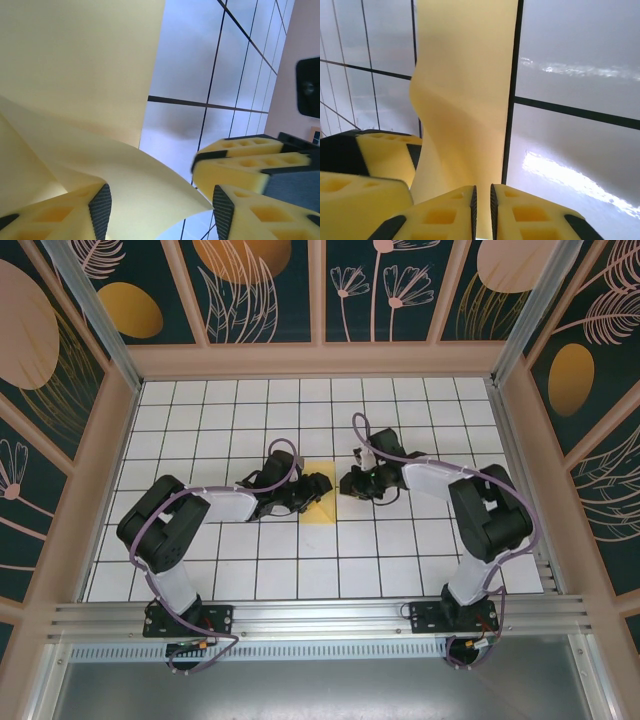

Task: Fold a paper plane with a square sheet of paper (pick it up from the middle)
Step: Fold the triangle a second time at the center of the table.

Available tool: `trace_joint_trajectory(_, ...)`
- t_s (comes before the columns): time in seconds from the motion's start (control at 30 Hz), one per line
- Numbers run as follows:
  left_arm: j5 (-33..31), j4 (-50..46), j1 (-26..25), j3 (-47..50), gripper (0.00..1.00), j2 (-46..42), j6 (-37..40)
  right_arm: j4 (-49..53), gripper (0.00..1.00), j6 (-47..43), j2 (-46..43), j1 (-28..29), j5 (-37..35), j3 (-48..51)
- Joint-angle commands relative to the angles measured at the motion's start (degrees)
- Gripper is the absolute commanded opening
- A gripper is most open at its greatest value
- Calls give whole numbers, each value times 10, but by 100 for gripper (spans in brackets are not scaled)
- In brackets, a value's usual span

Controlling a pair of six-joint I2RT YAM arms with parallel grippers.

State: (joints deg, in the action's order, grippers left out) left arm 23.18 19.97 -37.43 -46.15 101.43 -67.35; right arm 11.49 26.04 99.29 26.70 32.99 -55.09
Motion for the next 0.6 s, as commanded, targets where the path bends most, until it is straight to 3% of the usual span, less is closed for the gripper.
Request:
trace_joint_trajectory(0.0,-12,9,-3,-12,61,7,7,-8,22,-15,-27,-11,-1,21)
trace_joint_trajectory(0.23,-21,3,-3,-11,62,7,7,-46,38,-16,-37,-4,33,37)
trace_joint_trajectory(0.57,-27,-8,-3,-9,47,7,6,-77,34,-3,-12,9,49,23)
